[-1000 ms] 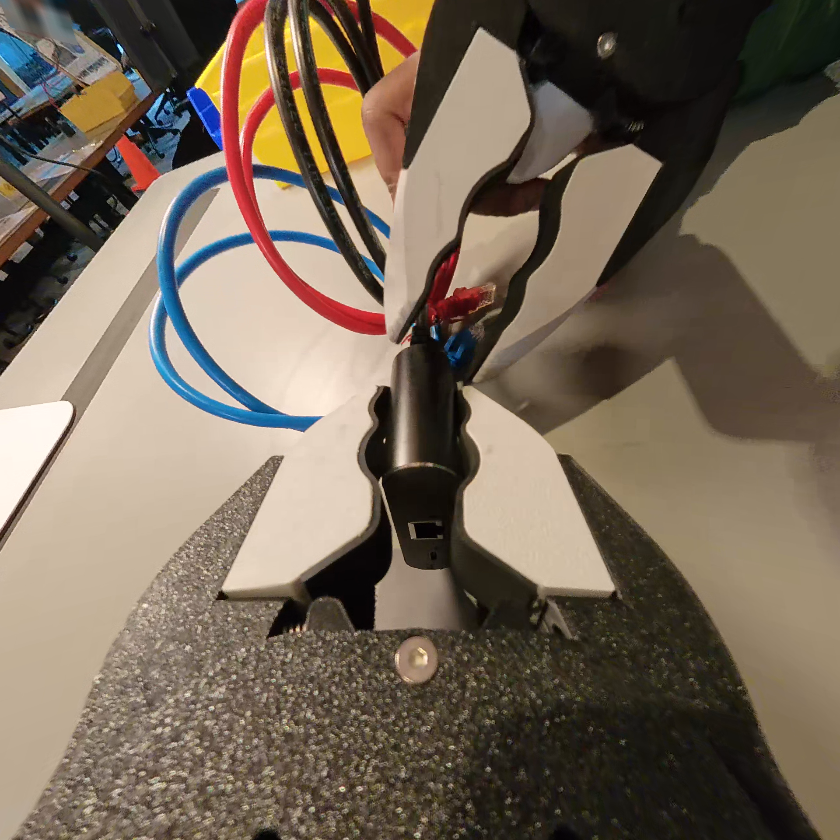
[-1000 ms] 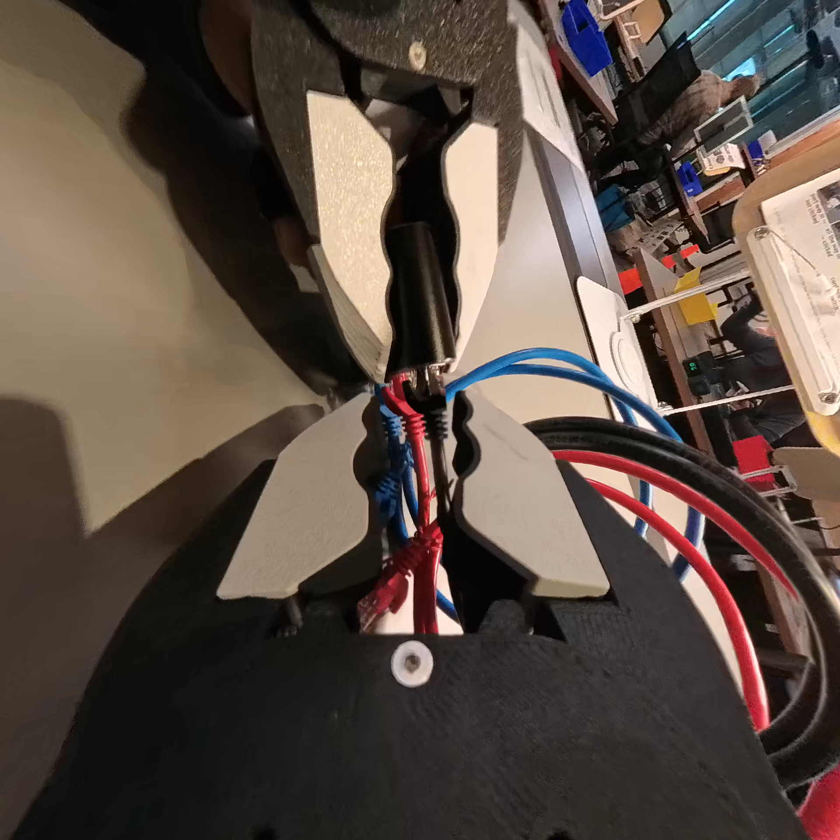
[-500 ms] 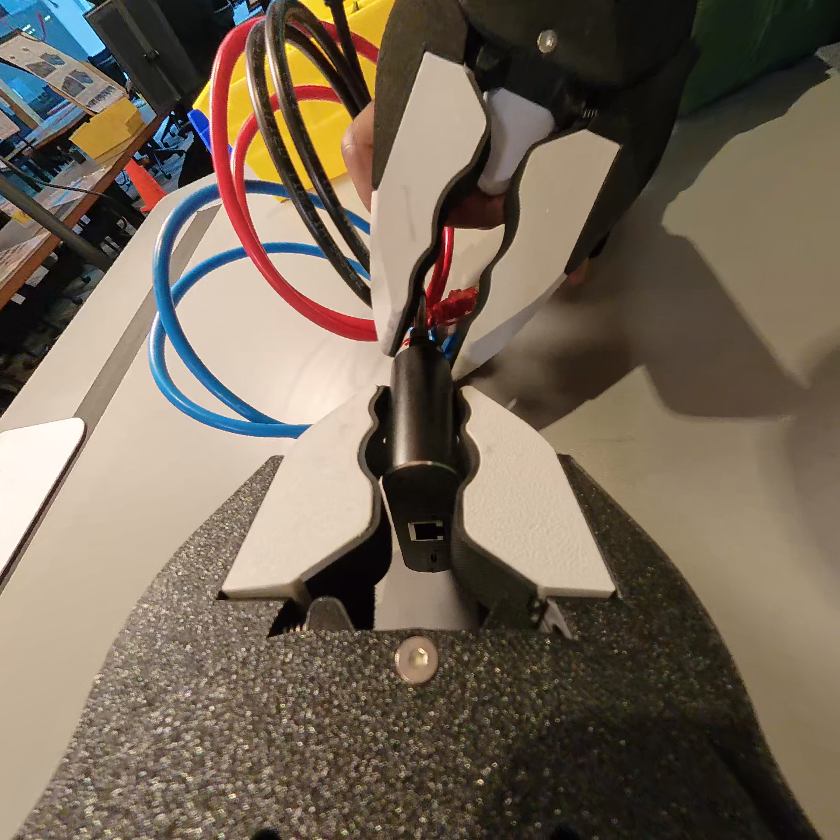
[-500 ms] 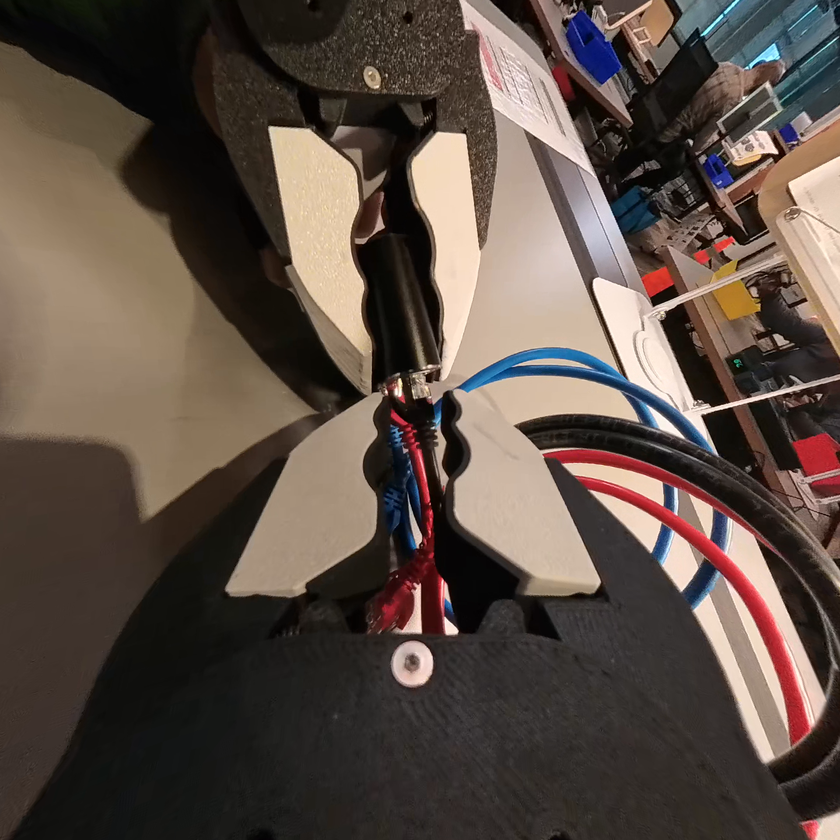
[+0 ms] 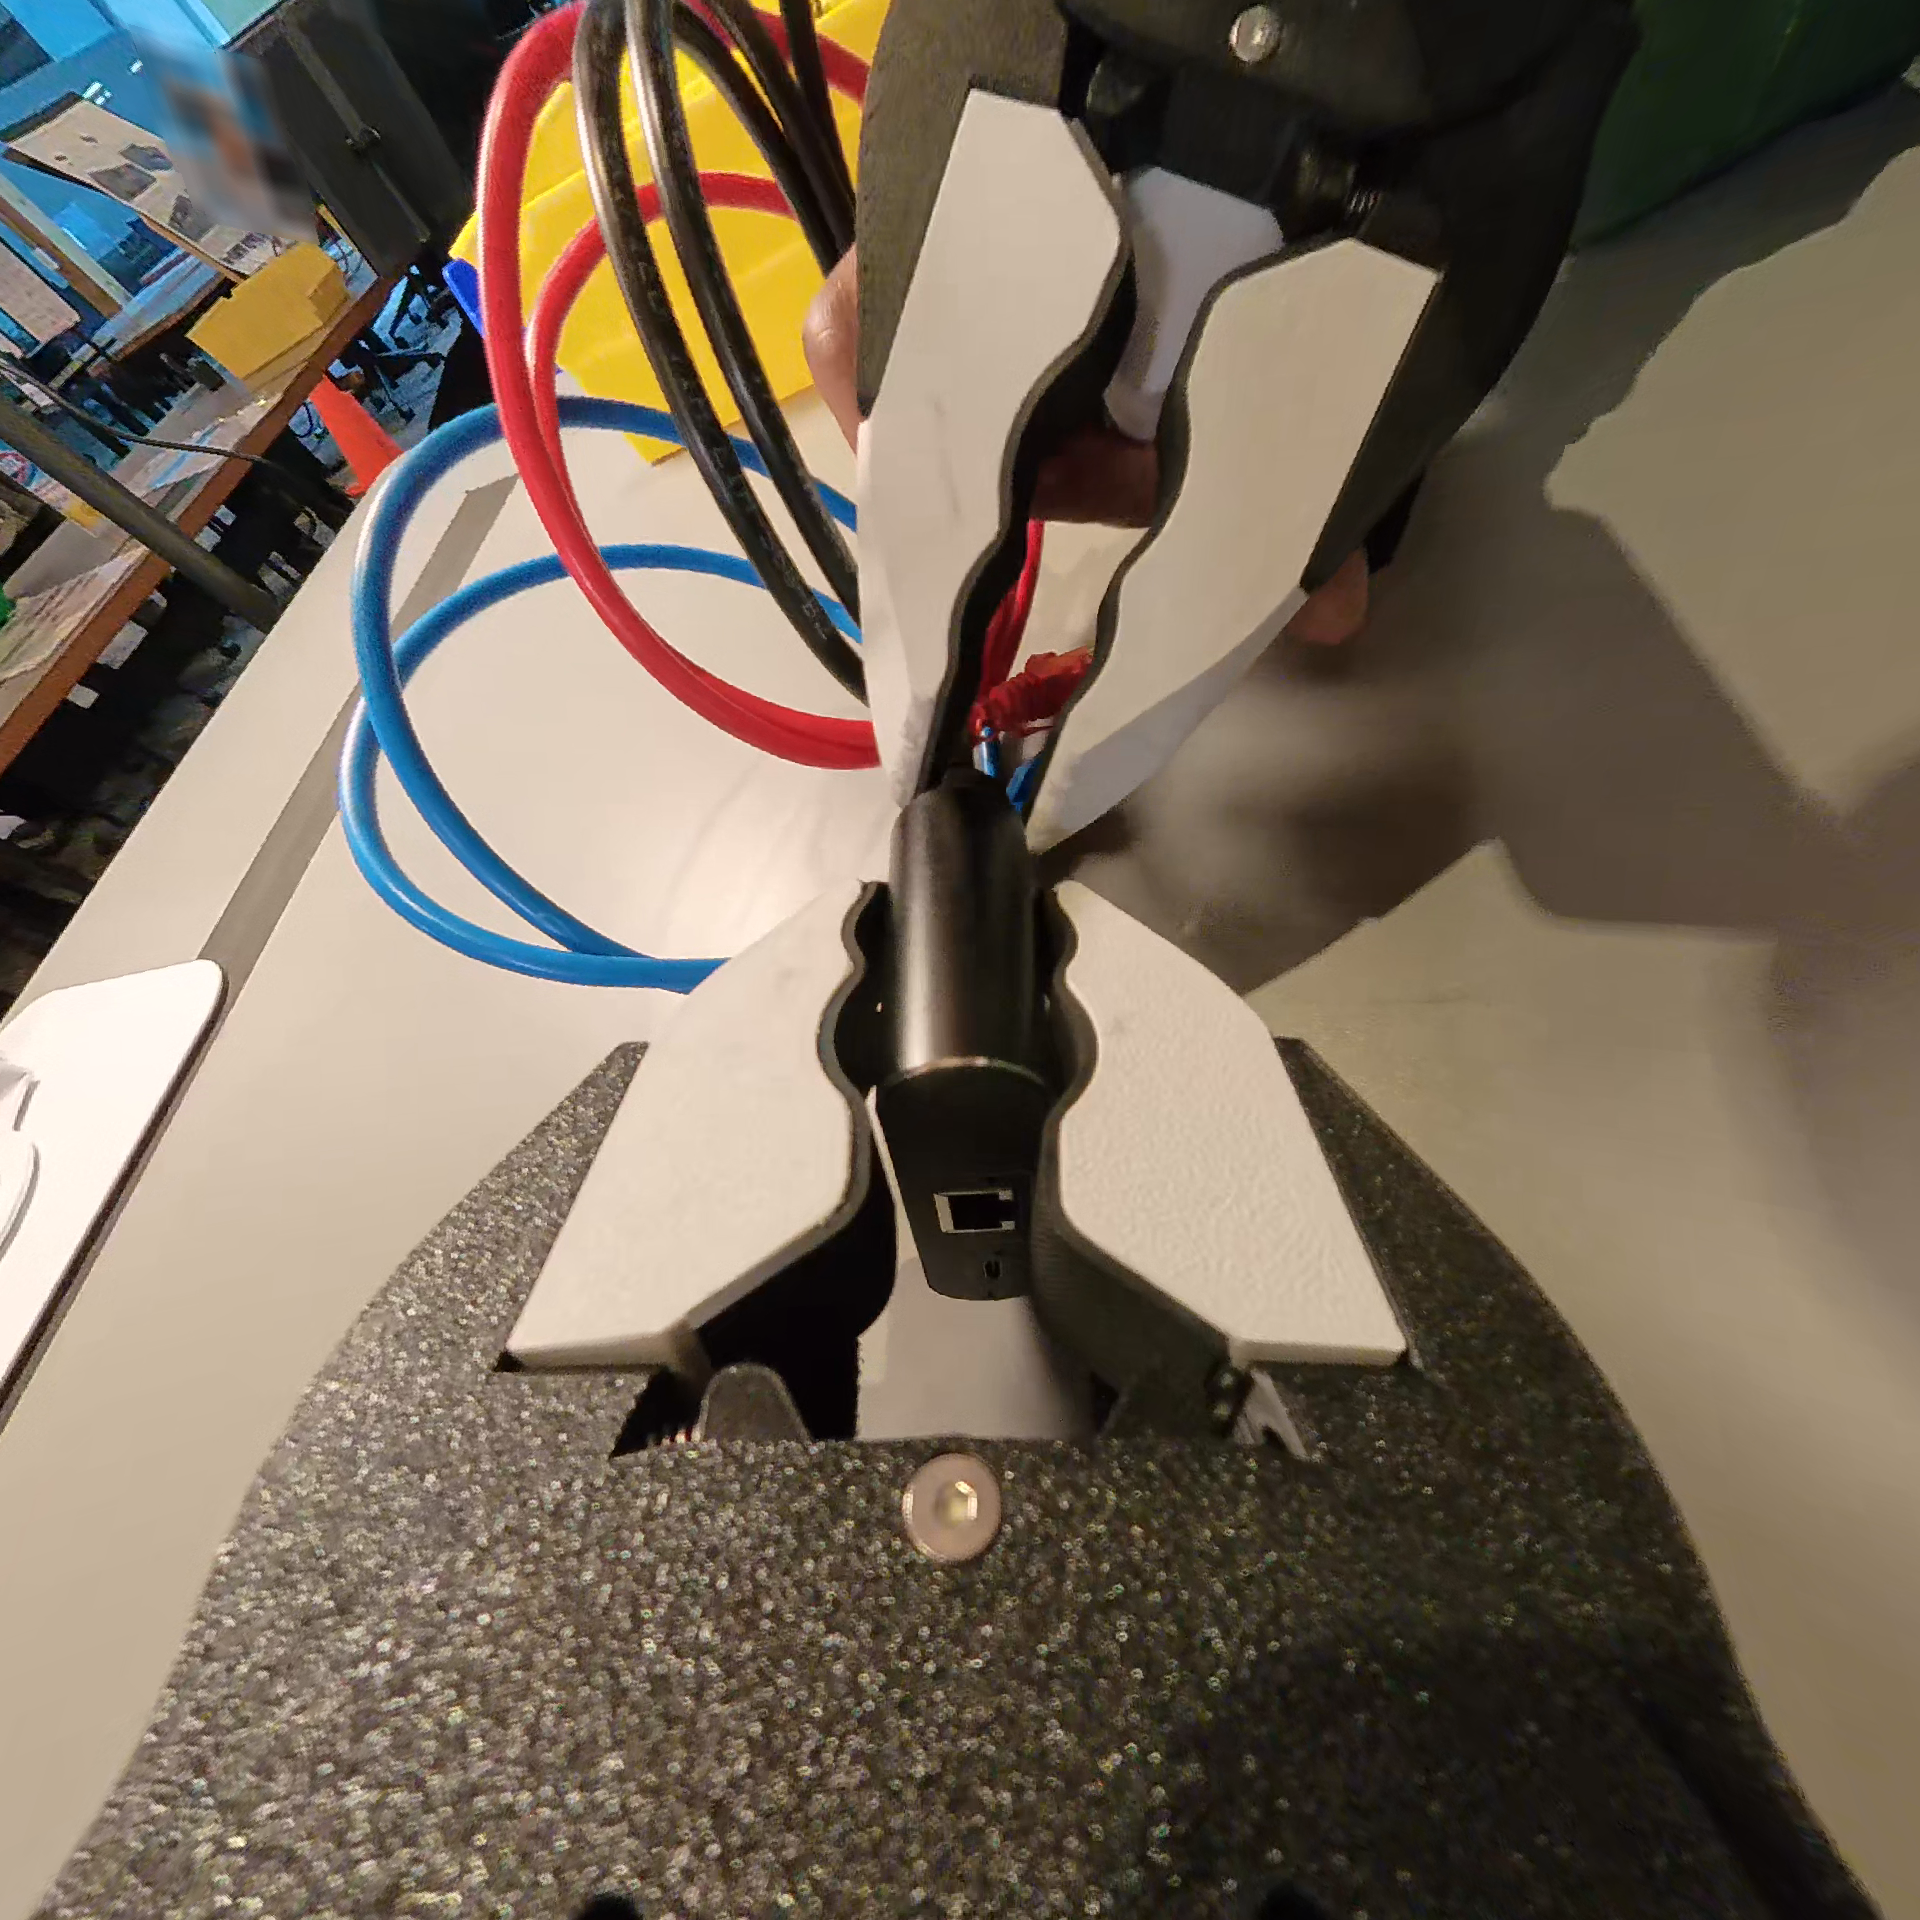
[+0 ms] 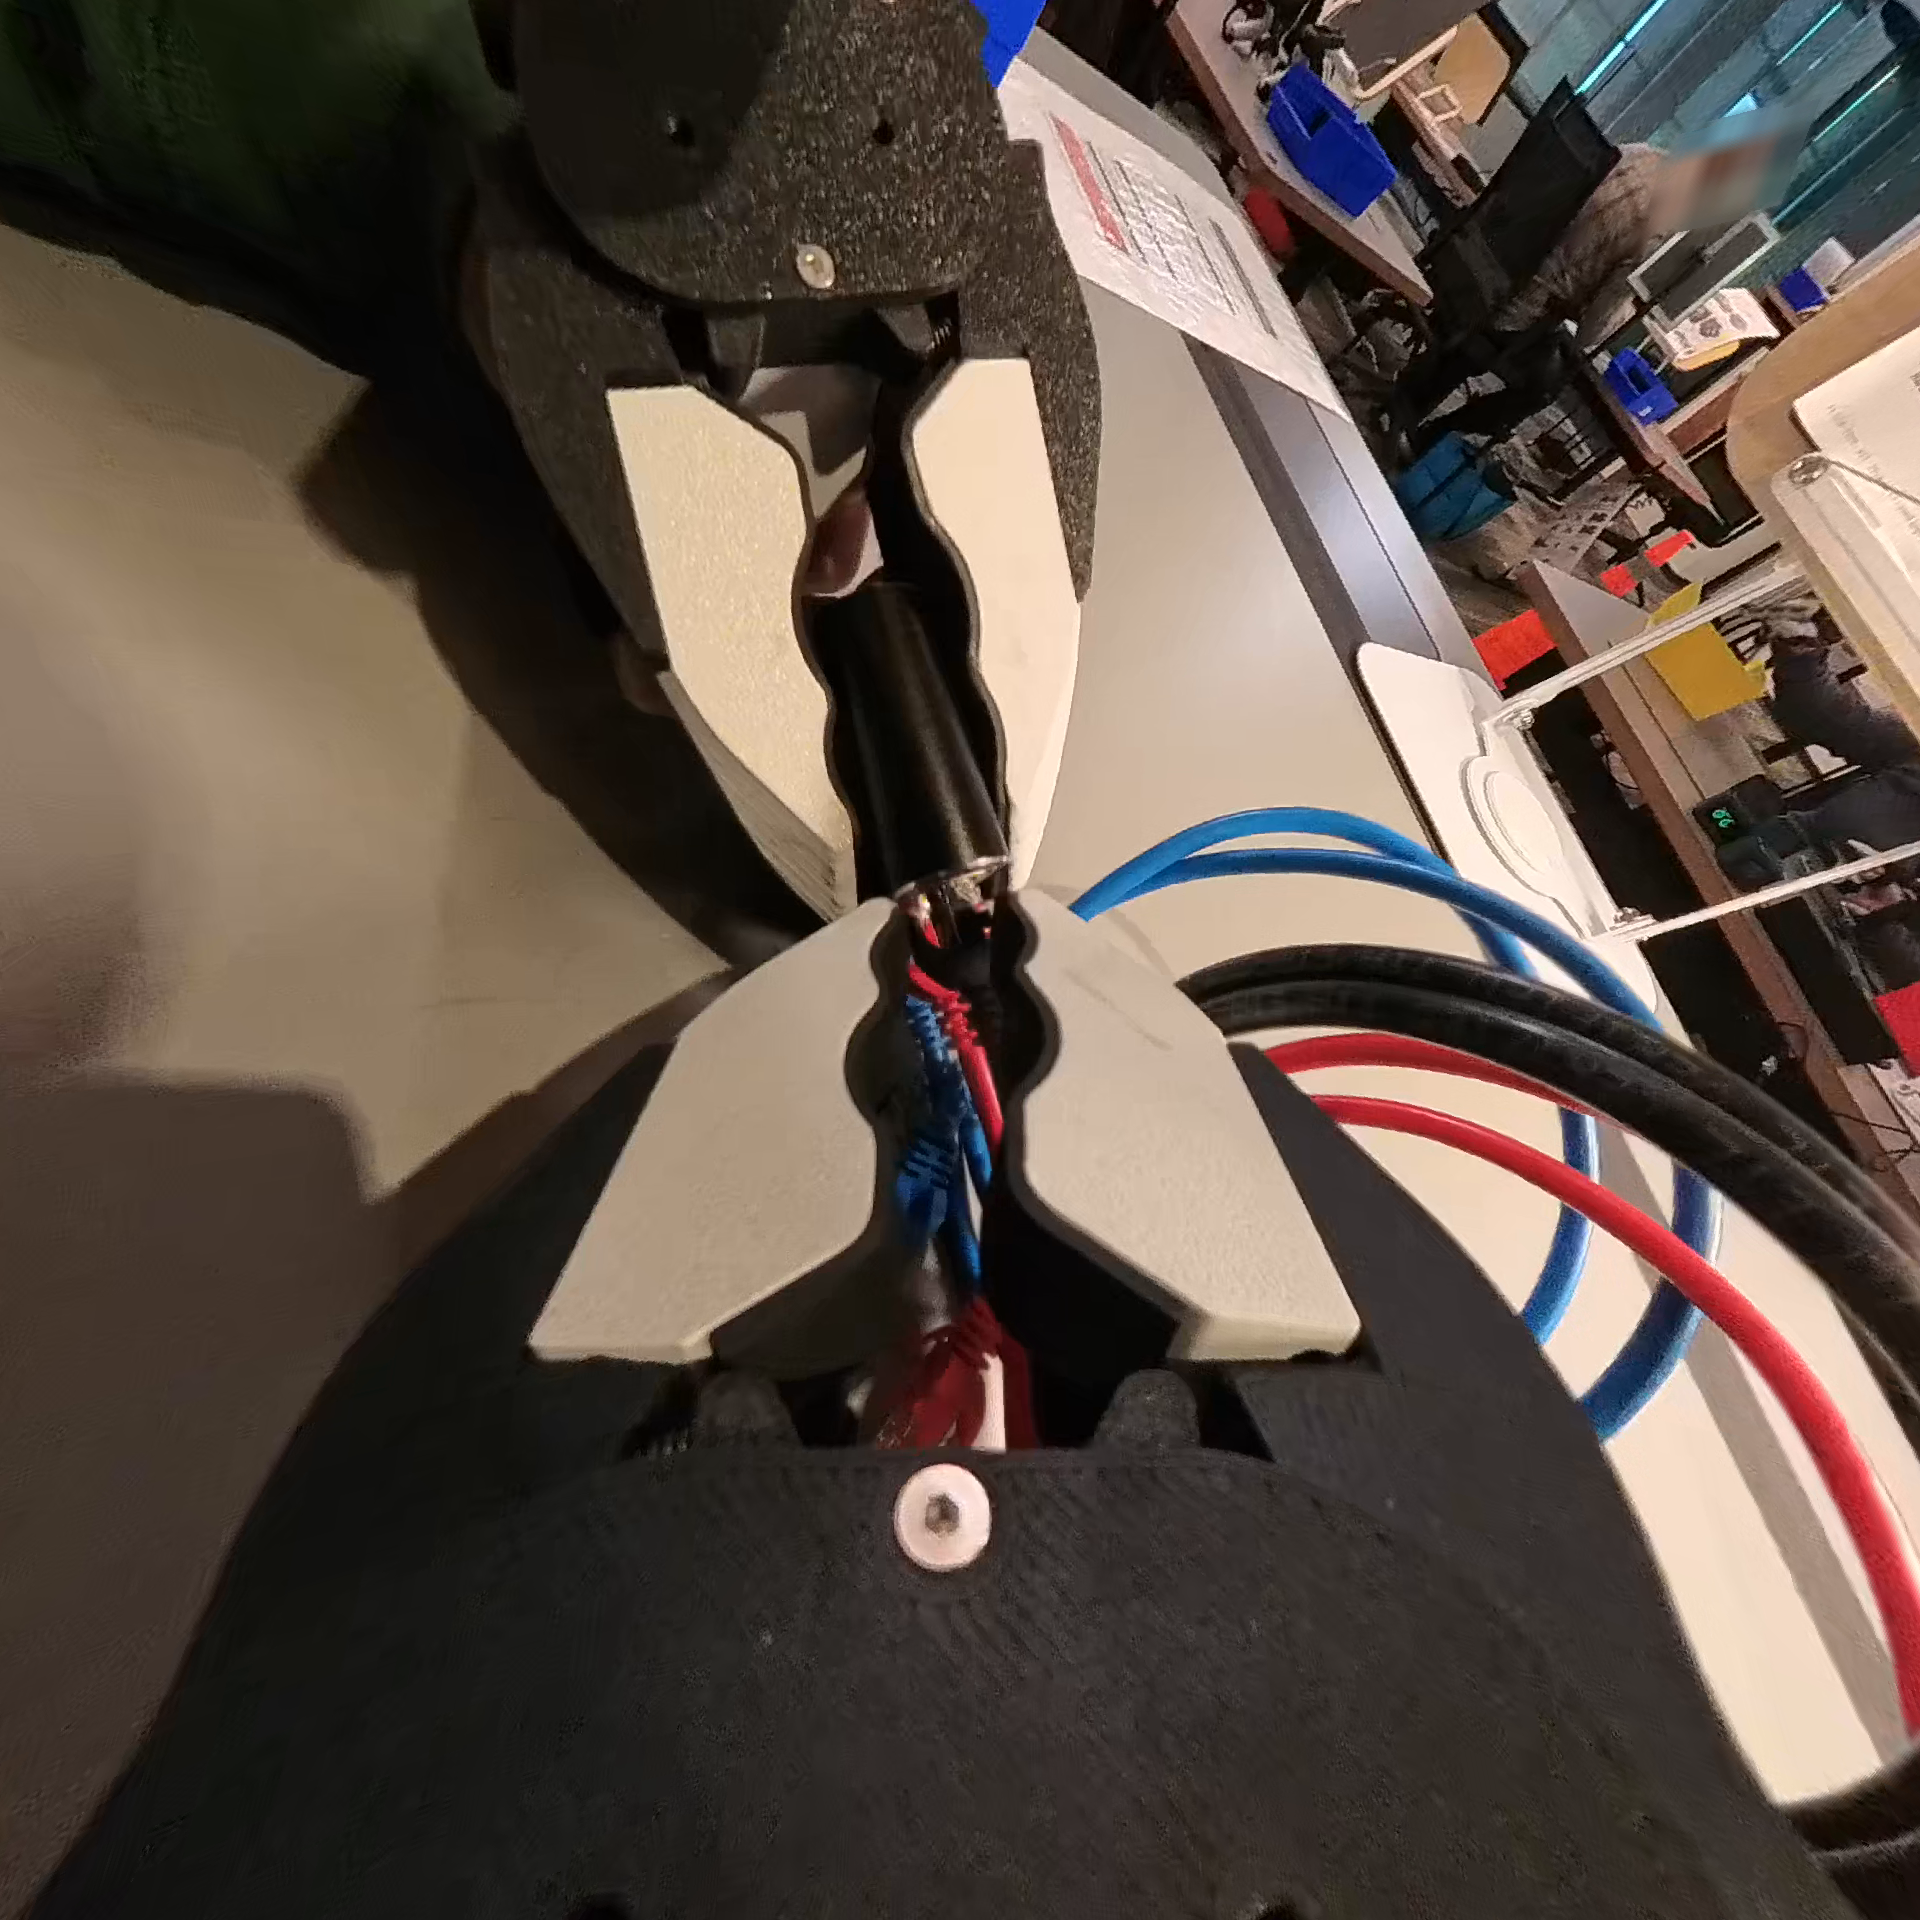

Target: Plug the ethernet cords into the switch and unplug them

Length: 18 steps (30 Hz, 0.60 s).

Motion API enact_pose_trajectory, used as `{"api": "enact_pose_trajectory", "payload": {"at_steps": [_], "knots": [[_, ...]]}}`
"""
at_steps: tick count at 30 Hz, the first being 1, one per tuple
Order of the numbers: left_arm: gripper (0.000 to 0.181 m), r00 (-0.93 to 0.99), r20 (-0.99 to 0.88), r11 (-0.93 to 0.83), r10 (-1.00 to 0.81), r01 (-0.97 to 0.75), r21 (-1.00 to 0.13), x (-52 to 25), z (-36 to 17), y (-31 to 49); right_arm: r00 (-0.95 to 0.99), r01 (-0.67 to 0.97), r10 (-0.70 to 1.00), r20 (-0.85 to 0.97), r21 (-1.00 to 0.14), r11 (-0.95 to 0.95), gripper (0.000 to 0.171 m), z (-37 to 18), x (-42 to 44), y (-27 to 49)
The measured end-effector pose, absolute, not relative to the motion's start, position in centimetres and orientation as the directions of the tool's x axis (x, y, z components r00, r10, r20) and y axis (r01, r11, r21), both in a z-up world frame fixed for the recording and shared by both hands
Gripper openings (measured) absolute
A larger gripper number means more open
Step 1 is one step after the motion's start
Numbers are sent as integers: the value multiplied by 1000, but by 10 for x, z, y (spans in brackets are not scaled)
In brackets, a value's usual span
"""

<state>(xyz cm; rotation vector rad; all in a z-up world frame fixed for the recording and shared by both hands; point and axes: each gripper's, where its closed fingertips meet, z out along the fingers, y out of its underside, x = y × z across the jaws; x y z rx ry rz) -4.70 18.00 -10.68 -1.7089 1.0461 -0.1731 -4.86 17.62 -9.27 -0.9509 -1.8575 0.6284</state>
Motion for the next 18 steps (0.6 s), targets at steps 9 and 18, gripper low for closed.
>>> {"api": "enact_pose_trajectory", "payload": {"at_steps": [9, 18], "knots": [[27, 598, -382, -24, -705, -559, -829, -46, -106, 180, -285, 358, 813, 508, -730, 582, 15, -94, -49, 178], [27, 609, -401, -24, -684, -569, -822, -48, -107, 182, -287, 388, 805, 519, -705, 593, 14, -96, -51, 181]]}}
